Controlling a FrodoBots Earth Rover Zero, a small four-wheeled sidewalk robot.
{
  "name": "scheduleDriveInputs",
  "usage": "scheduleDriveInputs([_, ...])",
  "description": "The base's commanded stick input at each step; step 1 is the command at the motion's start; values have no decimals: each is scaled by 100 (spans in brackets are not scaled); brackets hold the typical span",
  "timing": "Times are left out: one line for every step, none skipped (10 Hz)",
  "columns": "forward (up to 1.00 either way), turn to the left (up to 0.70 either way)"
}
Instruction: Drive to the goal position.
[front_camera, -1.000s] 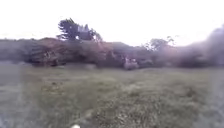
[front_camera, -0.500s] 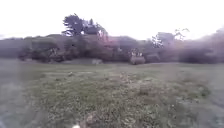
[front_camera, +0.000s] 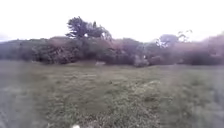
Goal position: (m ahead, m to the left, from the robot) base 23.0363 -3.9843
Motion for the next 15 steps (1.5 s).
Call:
scheduleDriveInputs([45, 0])
scheduleDriveInputs([45, 0])
scheduleDriveInputs([45, 0])
scheduleDriveInputs([45, 0])
scheduleDriveInputs([45, 0])
scheduleDriveInputs([45, 0])
scheduleDriveInputs([45, -9])
scheduleDriveInputs([45, -20])
scheduleDriveInputs([45, -27])
scheduleDriveInputs([45, -27])
scheduleDriveInputs([45, -27])
scheduleDriveInputs([45, -27])
scheduleDriveInputs([45, -27])
scheduleDriveInputs([45, -27])
scheduleDriveInputs([45, -27])
